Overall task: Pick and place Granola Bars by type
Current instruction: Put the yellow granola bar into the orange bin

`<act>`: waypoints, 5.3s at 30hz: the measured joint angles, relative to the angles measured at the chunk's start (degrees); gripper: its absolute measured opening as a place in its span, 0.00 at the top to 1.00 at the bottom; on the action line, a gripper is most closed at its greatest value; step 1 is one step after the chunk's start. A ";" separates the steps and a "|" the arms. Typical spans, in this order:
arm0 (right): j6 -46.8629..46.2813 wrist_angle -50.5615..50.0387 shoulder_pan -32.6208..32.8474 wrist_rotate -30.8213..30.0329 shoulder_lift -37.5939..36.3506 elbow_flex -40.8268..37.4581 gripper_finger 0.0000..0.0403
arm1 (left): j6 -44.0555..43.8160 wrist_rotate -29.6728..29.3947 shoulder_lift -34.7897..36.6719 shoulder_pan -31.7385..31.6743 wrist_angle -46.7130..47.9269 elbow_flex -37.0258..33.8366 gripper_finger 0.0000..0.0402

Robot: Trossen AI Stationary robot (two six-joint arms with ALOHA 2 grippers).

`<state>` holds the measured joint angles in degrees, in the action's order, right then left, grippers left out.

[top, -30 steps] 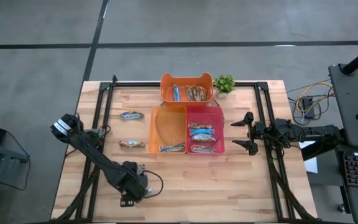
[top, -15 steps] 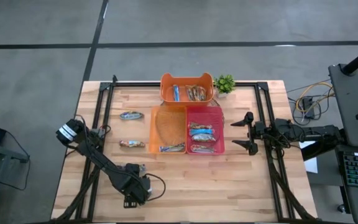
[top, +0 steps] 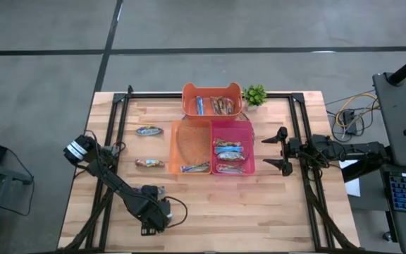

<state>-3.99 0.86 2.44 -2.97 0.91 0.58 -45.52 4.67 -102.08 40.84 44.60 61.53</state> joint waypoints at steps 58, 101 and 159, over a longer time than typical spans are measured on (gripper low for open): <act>-0.02 0.00 0.02 -0.01 0.00 0.00 0.11 | -22.96 -7.27 14.51 -11.03 9.44 11.86 0.98; 0.08 0.01 0.01 0.00 0.01 -0.02 0.11 | -16.64 -2.12 3.56 -57.01 -0.62 34.86 0.99; 0.11 0.00 0.00 0.01 0.00 -0.02 0.11 | -22.16 5.52 -28.22 -73.48 -8.20 60.08 0.99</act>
<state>-3.88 0.86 2.44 -2.96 0.91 0.56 -67.68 10.19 -130.30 -32.64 36.40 121.60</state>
